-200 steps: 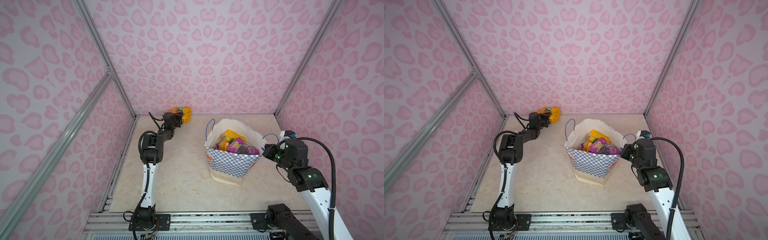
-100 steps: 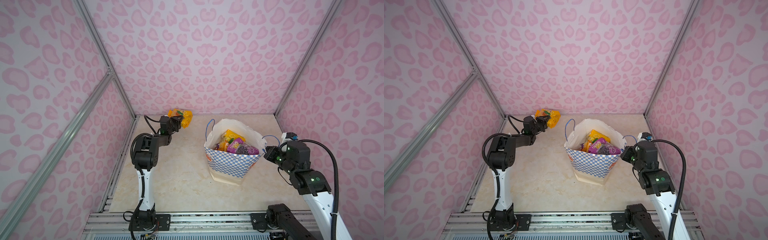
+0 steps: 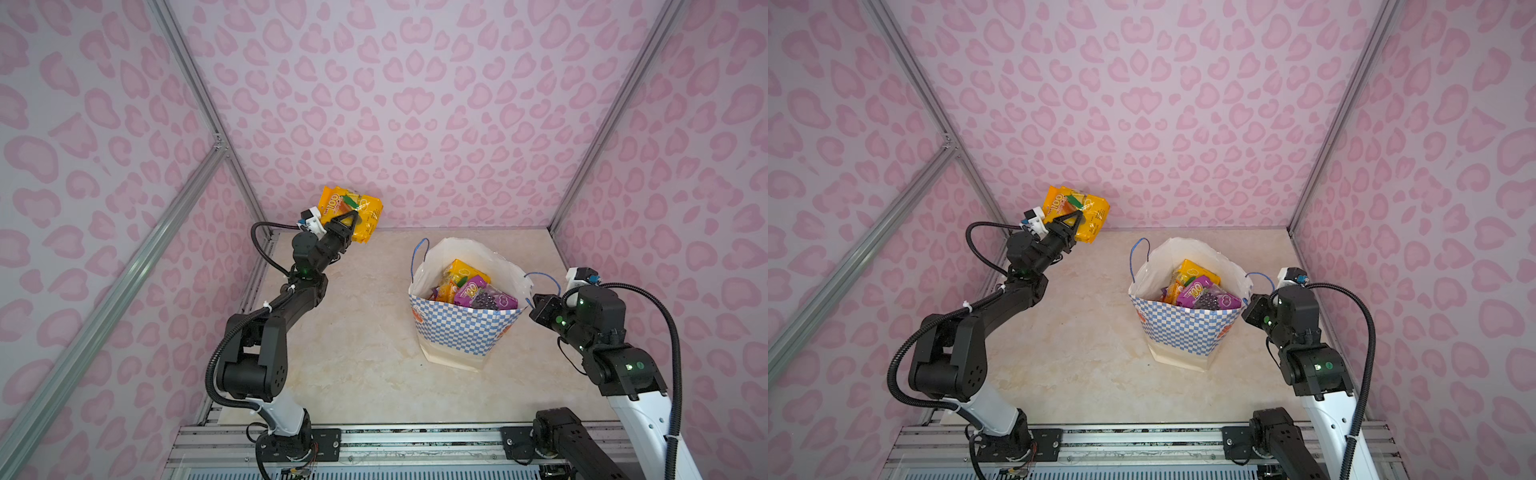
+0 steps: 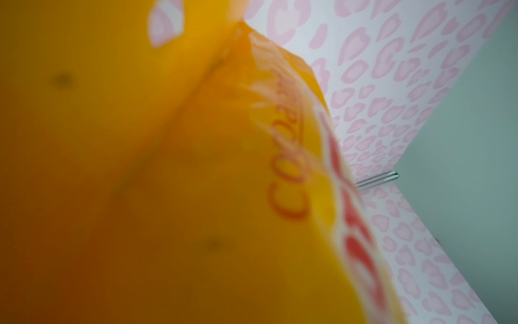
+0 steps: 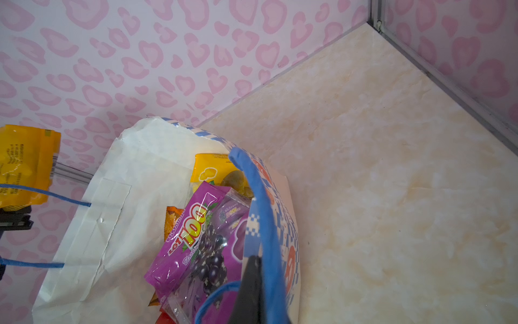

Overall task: Place the snacks into the paper bag
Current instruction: 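Lift the yellow pack and carry it over the bag with the left gripper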

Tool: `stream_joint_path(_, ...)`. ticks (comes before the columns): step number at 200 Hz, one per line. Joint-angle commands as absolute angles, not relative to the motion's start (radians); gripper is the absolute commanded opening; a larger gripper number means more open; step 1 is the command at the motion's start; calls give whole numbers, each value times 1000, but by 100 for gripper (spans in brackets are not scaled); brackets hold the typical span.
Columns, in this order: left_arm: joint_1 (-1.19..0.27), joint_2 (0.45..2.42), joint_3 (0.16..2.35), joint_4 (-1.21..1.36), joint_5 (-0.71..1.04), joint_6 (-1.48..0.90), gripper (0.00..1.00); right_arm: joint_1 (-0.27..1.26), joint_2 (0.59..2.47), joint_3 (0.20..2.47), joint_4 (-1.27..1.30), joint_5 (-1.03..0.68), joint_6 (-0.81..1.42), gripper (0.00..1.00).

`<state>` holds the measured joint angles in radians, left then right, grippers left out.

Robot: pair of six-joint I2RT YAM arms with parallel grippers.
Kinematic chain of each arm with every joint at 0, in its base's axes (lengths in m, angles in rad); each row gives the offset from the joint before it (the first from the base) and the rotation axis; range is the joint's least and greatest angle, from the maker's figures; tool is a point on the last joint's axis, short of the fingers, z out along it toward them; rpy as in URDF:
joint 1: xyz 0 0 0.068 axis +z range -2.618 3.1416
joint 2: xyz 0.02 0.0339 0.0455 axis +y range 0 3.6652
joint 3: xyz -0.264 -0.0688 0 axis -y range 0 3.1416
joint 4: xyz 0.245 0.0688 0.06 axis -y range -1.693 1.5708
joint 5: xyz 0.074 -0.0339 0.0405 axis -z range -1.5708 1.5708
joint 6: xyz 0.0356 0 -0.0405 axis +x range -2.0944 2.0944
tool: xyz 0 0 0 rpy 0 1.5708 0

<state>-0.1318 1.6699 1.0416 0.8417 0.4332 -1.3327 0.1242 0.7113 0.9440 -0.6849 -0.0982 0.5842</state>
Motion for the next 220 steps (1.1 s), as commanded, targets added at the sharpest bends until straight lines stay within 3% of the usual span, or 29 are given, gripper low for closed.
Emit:
stream_joint_path(1,-132,1608,1015,858,456,-1267,37,124,710,937,-685,-107,586,2)
stream_joint_path(49,-206,1339,1032,495,395,-917,37,126,710,957,-693,-100,581,2)
stream_joint_path(85,-388,1159,1124,173,204,-588,37,124,716,976,-692,-93,574,2)
stream_joint_path(111,-525,1101,1182,78,113,-441,37,124,723,997,-694,-90,568,2)
stream_joint_path(147,-733,1126,1306,-43,-17,-215,37,124,729,1023,-698,-88,561,2)
stream_joint_path(220,-1055,1417,1561,-202,-239,345,37,124,718,1049,-715,-73,548,3)
